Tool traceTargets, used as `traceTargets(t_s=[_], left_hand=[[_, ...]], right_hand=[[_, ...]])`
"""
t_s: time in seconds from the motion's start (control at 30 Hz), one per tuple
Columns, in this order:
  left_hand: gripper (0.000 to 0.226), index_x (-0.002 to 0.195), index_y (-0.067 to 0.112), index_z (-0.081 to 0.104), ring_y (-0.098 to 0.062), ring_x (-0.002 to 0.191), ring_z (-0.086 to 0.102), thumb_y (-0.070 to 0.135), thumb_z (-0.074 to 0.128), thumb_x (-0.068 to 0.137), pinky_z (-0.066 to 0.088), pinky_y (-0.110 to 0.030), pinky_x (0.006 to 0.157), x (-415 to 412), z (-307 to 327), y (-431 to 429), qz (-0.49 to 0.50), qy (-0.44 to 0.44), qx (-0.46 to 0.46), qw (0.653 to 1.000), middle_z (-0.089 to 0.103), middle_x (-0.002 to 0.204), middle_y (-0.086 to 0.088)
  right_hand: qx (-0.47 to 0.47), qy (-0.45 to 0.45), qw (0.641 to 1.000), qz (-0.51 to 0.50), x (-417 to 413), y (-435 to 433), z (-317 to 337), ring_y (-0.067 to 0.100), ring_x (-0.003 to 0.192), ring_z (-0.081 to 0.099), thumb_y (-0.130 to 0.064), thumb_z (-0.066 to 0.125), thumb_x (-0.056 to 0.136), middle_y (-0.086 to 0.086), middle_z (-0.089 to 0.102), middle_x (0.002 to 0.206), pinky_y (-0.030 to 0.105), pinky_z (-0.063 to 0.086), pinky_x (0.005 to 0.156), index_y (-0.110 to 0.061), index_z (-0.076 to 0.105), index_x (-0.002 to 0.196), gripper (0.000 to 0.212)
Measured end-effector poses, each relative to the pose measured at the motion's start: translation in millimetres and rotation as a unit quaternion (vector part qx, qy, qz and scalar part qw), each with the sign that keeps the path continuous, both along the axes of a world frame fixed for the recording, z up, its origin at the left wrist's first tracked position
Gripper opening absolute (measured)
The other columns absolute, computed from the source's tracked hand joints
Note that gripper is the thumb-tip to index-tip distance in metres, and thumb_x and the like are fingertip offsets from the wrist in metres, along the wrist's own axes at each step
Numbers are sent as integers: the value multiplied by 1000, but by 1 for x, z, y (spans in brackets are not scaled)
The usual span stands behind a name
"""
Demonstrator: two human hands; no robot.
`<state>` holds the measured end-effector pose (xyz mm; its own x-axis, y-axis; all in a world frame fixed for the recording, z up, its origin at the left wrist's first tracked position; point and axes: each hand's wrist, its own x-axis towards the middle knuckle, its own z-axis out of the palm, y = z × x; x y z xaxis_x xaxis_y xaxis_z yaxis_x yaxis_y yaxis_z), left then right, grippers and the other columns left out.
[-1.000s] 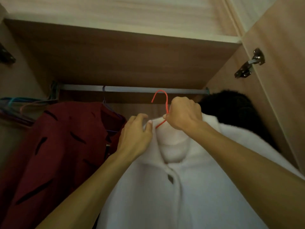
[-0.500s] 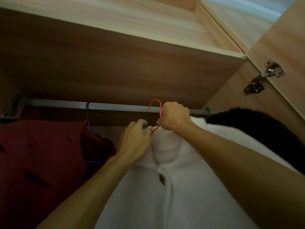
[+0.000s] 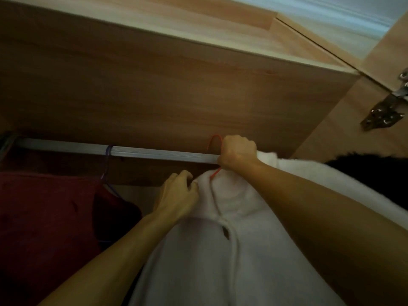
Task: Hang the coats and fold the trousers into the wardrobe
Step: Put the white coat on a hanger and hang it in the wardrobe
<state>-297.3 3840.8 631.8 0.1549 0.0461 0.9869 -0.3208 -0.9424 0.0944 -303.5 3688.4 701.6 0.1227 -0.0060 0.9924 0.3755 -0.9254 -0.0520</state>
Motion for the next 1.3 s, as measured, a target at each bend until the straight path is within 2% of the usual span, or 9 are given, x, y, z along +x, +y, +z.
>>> traceTargets(t_s=[0.2,0.5,0.67,0.8,0.97,1.07,1.17,1.3], left_hand=[[24,111,17,58,-26,104,56,32,48,95,45,-33,86,13,20,-16,7,-36,7,999,60,114,-8],[26,113,20,56,-27,105,55,35,48,94,44,-37,89,20,15,-18,64,-24,35,997,56,114,-8],[27,114,19,57,-25,102,56,34,48,94,47,-38,88,9,2,-18,52,-18,27,998,57,114,-7],[28,115,18,56,-26,103,57,33,47,94,48,-39,88,1,-16,-17,31,-5,8,999,58,116,-8],[25,114,15,56,-25,104,57,27,46,94,48,-39,89,-19,-44,-9,3,15,-39,999,60,116,-8],[19,108,16,58,-21,97,57,24,46,95,47,-32,80,-36,-62,-2,-27,15,-80,996,61,110,-6],[20,107,16,59,-22,97,57,24,45,95,46,-32,79,-55,-81,3,-45,19,-99,994,62,109,-6],[21,108,15,60,-20,94,57,22,44,96,40,-27,73,-76,-105,4,-68,31,-104,992,63,108,-6]], right_hand=[[-13,-13,1000,-4,32,6,1,26,105,59,-21,61,85,6,62,113,31,39,74,-14,59,112,27],[-18,-30,999,-17,50,13,-5,23,101,61,-24,62,85,4,64,109,30,37,71,-16,60,109,26],[-39,-16,999,-34,50,17,-25,24,102,61,-25,60,89,6,63,111,35,44,81,-16,56,118,31],[-59,-63,996,-23,27,14,-41,27,100,60,-18,54,90,8,63,107,39,43,85,-14,60,106,17],[-107,-71,992,18,-1,13,-75,28,95,59,-25,58,87,7,63,101,36,39,82,-16,63,93,12],[-133,-62,989,34,-13,13,-98,28,97,57,-23,54,87,8,62,104,36,38,82,-17,65,102,19],[-129,-59,988,66,-24,15,-121,28,104,56,-29,51,91,7,63,113,39,40,89,-18,63,114,29],[-147,-77,984,61,-39,20,-150,25,103,57,-37,43,94,7,64,114,39,41,88,-17,62,117,36]])
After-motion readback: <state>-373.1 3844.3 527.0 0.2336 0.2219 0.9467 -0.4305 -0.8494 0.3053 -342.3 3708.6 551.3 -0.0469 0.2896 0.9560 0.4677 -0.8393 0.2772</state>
